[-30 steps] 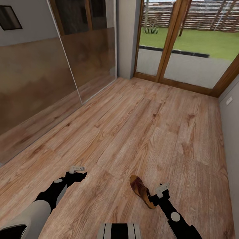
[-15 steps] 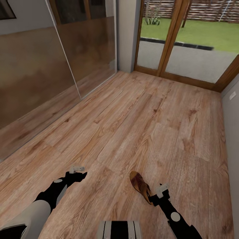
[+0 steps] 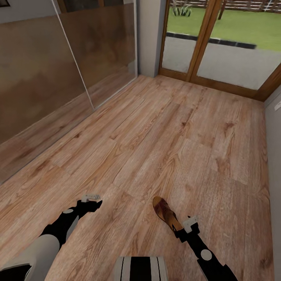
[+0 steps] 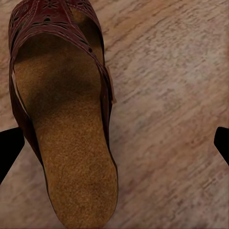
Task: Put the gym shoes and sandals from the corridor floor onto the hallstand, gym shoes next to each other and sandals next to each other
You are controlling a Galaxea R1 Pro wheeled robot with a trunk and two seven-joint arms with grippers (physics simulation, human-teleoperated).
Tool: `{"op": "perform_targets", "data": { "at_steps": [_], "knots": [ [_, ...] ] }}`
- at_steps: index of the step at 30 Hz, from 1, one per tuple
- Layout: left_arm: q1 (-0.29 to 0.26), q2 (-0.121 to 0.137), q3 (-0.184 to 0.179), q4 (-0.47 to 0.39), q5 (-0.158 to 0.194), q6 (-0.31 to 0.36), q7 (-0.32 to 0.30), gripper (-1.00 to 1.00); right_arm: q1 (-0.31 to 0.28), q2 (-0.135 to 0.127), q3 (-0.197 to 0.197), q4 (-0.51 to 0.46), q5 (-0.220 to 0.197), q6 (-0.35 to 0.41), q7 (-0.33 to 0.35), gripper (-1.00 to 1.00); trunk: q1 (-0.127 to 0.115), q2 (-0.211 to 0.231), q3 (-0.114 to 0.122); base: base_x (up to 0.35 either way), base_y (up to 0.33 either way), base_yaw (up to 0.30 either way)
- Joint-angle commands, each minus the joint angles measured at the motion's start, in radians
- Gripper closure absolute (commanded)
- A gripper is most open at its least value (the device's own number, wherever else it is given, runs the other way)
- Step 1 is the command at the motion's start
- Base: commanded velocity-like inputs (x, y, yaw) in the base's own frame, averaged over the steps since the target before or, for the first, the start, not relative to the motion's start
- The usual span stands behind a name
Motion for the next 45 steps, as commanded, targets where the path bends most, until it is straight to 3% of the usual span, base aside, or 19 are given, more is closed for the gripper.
{"op": "perform_targets", "data": {
  "at_steps": [1, 13, 25, 45],
  "knots": [
    [0.0, -0.001, 0.008, -0.008, -0.01, 0.003, -0.008, -1.0, 0.0, 0.001, -0.008, 0.0, 0.008, -0.005, 0.006, -1.0, 0.0, 0.0, -0.001, 0.0, 0.0, 0.0],
    [0.0, -0.002, 0.009, -0.061, -0.009, 0.028, -0.007, -1.0, 0.0, 0.001, -0.008, 0.0, 0.008, -0.005, 0.006, -1.0, 0.0, 0.0, -0.001, 0.0, 0.0, 0.0],
    [0.0, -0.003, 0.009, -0.079, -0.01, 0.05, -0.007, -1.0, 0.0, 0.001, -0.008, 0.0, 0.007, -0.005, 0.006, -1.0, 0.005, -0.003, -0.054, 0.0, 0.0, 0.0],
    [0.0, -0.005, 0.009, -0.122, -0.008, 0.055, -0.007, -1.0, 0.0, 0.001, -0.008, 0.0, 0.007, -0.005, 0.006, -1.0, 0.005, -0.003, -0.062, 0.0, 0.0, 0.0]
  ]
}}
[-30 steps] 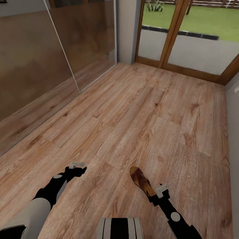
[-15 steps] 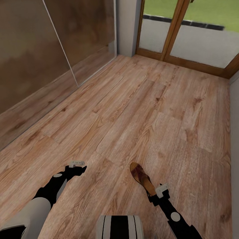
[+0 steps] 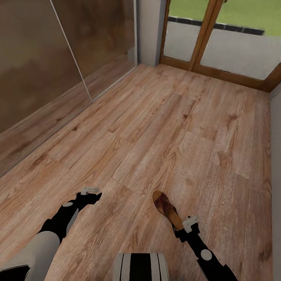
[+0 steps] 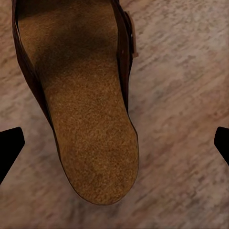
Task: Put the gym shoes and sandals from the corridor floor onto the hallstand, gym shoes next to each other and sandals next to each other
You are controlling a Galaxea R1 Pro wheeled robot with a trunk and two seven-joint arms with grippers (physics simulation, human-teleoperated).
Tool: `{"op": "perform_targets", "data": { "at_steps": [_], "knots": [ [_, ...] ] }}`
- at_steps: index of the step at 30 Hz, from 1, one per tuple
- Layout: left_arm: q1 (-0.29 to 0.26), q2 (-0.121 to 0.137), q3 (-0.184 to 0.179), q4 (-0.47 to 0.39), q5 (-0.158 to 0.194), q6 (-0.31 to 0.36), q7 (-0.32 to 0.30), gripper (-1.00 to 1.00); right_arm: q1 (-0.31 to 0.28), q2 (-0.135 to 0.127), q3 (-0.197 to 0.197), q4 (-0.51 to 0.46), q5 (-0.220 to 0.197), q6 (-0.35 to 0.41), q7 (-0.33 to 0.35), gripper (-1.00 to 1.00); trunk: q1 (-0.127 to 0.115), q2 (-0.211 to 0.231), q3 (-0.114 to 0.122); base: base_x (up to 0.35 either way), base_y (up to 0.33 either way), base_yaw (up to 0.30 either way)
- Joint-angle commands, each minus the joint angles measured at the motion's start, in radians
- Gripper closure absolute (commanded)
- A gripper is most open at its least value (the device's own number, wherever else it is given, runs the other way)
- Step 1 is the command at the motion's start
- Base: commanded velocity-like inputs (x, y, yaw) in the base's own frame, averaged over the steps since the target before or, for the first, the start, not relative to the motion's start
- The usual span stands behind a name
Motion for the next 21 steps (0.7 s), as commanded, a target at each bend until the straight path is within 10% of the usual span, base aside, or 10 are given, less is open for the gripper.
{"op": "perform_targets", "data": {
  "at_steps": [1, 21],
  "knots": [
    [0.0, -0.002, 0.006, -0.004, -0.01, 0.005, -0.009, -1.0, 0.0, 0.001, -0.008, 0.0, 0.008, -0.005, 0.006, -1.0, 0.0, 0.0, -0.005, 0.0, 0.0, 0.0],
    [0.001, 0.0, 0.005, -0.004, -0.011, 0.005, -0.009, -1.0, 0.0, 0.001, -0.008, 0.0, 0.008, -0.005, 0.006, -1.0, 0.004, -0.002, -0.053, 0.0, 0.0, 0.0]
  ]
}}
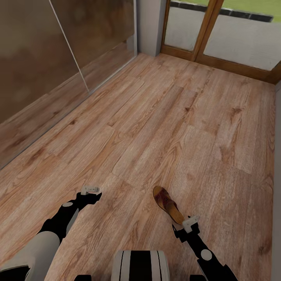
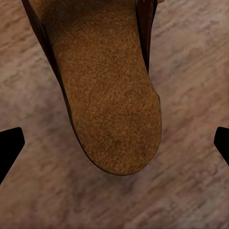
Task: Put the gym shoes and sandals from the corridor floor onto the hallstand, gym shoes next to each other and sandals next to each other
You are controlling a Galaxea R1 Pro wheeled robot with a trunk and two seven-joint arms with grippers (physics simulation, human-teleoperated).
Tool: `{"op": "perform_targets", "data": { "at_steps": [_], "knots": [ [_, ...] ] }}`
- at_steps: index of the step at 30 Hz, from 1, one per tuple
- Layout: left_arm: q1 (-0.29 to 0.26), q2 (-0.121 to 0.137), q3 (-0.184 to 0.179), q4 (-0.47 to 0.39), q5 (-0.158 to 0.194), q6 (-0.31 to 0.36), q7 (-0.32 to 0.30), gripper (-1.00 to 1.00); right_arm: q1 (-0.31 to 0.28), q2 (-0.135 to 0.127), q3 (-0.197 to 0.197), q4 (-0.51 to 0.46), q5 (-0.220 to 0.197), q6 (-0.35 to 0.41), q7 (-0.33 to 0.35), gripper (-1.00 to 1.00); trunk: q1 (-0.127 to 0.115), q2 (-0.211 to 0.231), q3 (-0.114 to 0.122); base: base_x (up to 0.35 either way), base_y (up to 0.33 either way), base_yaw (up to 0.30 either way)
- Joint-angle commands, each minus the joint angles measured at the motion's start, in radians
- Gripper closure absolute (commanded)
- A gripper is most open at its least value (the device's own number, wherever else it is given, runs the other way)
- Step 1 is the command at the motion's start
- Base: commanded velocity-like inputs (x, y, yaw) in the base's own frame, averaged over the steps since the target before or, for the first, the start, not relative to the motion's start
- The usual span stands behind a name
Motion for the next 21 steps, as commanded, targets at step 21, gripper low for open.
{"op": "perform_targets", "data": {
  "at_steps": [21],
  "knots": [
    [0.0, -0.001, 0.008, -0.003, -0.01, 0.005, -0.009, -1.0, 0.0, 0.001, -0.007, -0.001, 0.009, -0.005, 0.006, -1.0, 0.002, -0.001, -0.02, 0.0, 0.0, 0.0]
  ]
}}
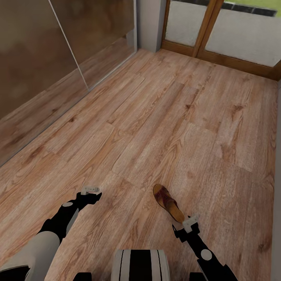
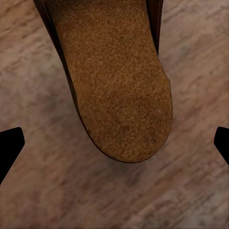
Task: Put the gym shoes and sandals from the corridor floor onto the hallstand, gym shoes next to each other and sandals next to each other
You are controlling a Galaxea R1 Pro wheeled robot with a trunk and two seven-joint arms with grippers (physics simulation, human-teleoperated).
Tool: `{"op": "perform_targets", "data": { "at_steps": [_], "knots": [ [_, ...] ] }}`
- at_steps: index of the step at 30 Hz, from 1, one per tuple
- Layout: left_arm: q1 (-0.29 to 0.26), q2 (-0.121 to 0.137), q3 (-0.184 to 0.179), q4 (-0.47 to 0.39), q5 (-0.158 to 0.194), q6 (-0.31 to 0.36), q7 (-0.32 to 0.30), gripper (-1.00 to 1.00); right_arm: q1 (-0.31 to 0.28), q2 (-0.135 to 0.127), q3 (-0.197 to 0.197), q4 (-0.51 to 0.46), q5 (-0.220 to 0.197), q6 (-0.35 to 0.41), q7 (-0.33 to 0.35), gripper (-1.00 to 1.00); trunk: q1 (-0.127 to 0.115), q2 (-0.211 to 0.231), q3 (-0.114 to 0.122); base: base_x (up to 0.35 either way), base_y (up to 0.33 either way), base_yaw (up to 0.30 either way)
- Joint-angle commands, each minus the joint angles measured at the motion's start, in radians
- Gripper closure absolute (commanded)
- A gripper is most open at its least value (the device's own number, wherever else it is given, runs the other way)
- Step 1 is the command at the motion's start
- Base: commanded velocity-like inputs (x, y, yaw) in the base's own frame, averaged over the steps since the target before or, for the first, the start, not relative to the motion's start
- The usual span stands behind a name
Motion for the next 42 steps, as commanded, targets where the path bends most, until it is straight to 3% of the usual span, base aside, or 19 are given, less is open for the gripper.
{"op": "perform_targets", "data": {
  "at_steps": [1, 12, 26, 42],
  "knots": [
    [0.0, -0.001, 0.008, -0.002, -0.01, 0.005, -0.009, -1.0, 0.0, 0.001, -0.008, 0.0, 0.008, -0.005, 0.006, -1.0, 0.0, 0.0, -0.001, 0.0, 0.0, 0.0],
    [0.009, -0.001, 0.009, -0.013, -0.012, -0.011, -0.009, -1.0, 0.0, 0.001, -0.008, 0.0, 0.009, -0.005, 0.006, -1.0, 0.0, 0.0, -0.001, 0.0, 0.0, 0.0],
    [0.016, -0.001, 0.008, -0.144, -0.008, -0.007, -0.011, -1.0, 0.0, 0.001, -0.007, 0.0, 0.009, -0.006, 0.004, -1.0, 0.0, 0.0, -0.001, 0.0, 0.0, 0.0],
    [0.017, 0.0, 0.007, -0.168, -0.011, -0.001, -0.008, -1.0, 0.0, 0.001, -0.007, -0.005, 0.01, -0.006, 0.003, -1.0, 0.0, 0.0, -0.001, 0.0, 0.0, 0.0]
  ]
}}
